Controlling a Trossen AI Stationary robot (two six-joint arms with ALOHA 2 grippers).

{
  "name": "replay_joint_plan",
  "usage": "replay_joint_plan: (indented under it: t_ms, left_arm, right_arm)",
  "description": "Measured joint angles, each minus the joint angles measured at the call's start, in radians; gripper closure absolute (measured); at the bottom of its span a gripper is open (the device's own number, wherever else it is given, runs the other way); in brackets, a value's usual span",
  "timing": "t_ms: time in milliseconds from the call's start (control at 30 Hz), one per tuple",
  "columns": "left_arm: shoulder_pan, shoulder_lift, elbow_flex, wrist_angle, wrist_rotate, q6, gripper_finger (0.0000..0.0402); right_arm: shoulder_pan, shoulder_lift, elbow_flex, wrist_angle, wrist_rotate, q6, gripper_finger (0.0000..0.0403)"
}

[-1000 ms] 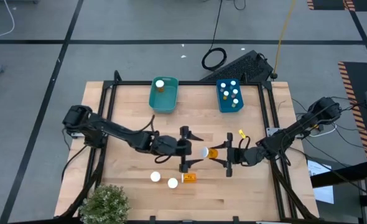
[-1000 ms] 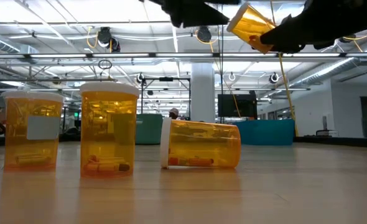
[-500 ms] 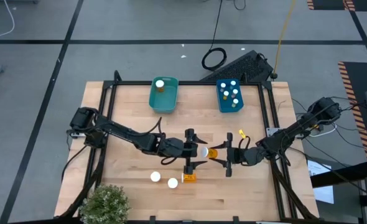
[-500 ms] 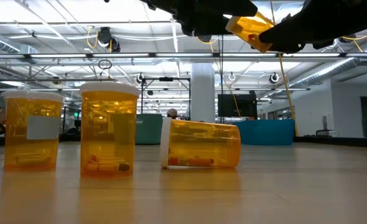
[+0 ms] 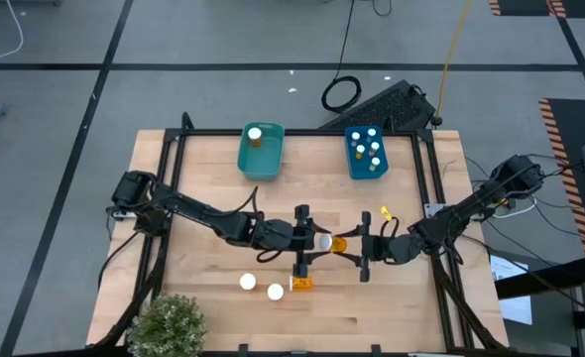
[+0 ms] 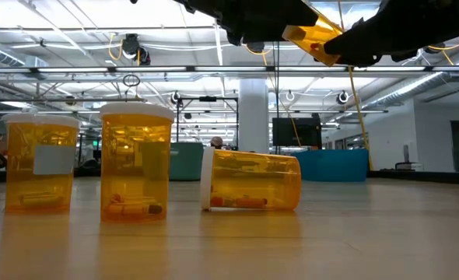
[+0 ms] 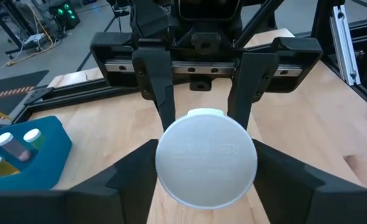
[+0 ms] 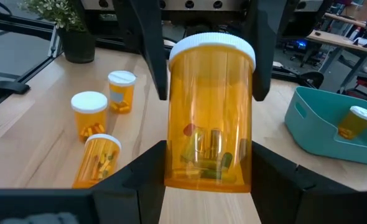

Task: Pick and place medicine bottles into bin by pill shape (circle, oval)
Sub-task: Put the big orange pill bottle into the green bin

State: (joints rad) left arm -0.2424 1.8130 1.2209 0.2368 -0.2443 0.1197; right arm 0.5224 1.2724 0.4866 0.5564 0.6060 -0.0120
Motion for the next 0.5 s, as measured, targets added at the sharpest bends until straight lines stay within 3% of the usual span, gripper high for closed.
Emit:
replay_joint_plan:
  t_ms: [367, 500]
  left_arm:
    - [0.000, 0.000, 0.000, 0.000, 0.000, -0.002, 0.0179]
    - [0.000, -0.001, 0.000, -0.009, 0.001, 0.003, 0.0179]
  right_arm:
    - [0.000, 0.000, 0.000, 0.001, -0.001, 0.017, 0.0214]
    - [0.004, 0.000, 0.000, 0.000, -0.001, 0.039, 0.0188]
